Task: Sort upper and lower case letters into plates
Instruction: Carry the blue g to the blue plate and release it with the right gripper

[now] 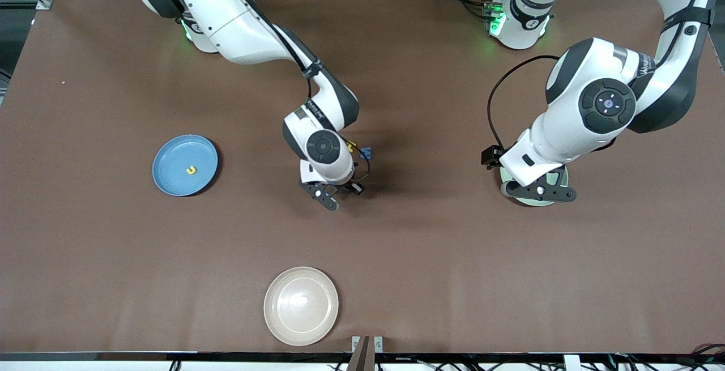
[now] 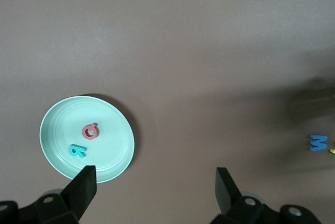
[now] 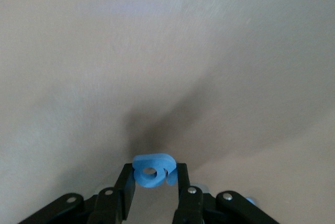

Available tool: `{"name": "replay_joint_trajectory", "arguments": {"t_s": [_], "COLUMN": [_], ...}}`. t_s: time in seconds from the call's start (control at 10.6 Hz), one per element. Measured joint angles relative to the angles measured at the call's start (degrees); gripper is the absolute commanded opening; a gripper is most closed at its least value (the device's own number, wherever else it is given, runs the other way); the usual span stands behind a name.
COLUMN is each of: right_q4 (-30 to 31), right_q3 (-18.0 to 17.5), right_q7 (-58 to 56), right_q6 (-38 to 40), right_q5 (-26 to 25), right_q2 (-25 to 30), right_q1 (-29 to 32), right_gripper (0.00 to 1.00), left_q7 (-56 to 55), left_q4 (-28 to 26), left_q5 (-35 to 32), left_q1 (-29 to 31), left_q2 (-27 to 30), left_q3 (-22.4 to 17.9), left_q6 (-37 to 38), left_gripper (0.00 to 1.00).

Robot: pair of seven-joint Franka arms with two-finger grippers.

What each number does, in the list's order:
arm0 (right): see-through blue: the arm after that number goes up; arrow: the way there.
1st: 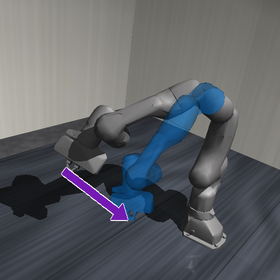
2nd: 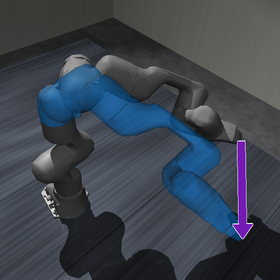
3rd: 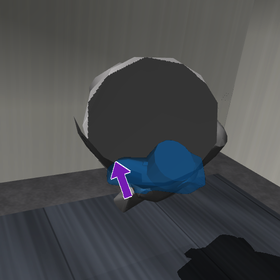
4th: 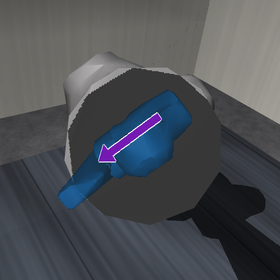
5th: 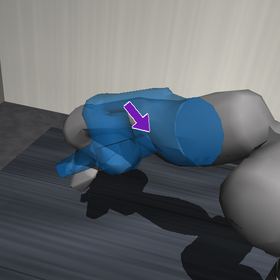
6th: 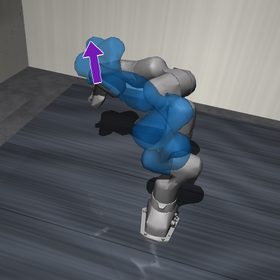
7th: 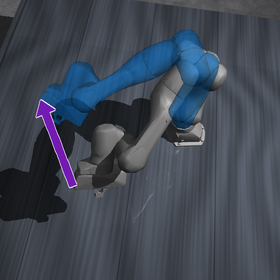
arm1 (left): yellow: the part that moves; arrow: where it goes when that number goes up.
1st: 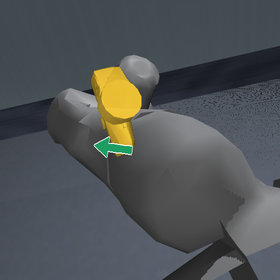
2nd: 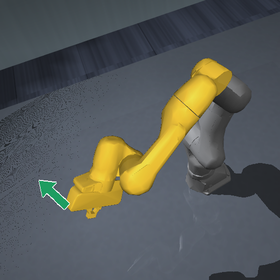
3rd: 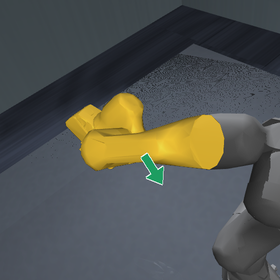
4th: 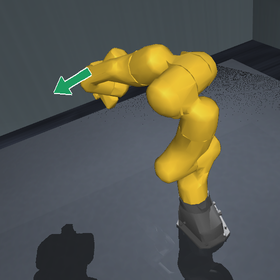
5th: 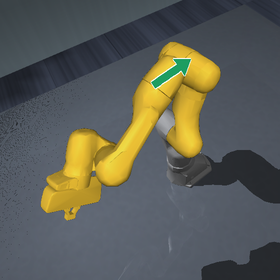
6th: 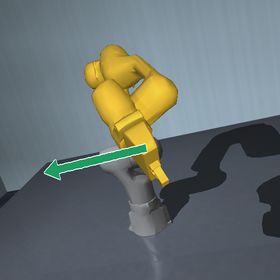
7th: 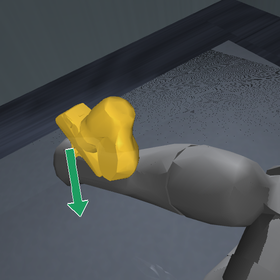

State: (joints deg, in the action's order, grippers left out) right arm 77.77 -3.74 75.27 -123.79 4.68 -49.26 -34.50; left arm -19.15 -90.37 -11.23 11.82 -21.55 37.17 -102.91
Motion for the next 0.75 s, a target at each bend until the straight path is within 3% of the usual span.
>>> {"name": "replay_joint_trajectory", "arguments": {"t_s": [0.38,0.57,0.75], "right_q4": [-2.4,1.6,10.0], "right_q3": [0.3,0.8,1.0], "right_q7": [-10.4,-20.7,-34.0], "right_q6": [17.7,22.5,23.8], "right_q5": [3.3,3.3,3.3], "right_q2": [6.2,10.3,16.4], "right_q1": [7.8,13.5,21.8], "right_gripper": [0.00,0.00,0.00], "left_q7": [0.0,0.0,-0.1], "left_q4": [0.1,0.1,0.1], "left_q5": [0.0,0.0,0.0], "left_q1": [-1.1,-3.3,-6.2], "left_q2": [0.0,0.0,-0.3], "left_q3": [0.3,0.4,0.5], "left_q6": [-0.8,-1.9,-3.0], "left_gripper": [1.00,1.00,1.00]}}
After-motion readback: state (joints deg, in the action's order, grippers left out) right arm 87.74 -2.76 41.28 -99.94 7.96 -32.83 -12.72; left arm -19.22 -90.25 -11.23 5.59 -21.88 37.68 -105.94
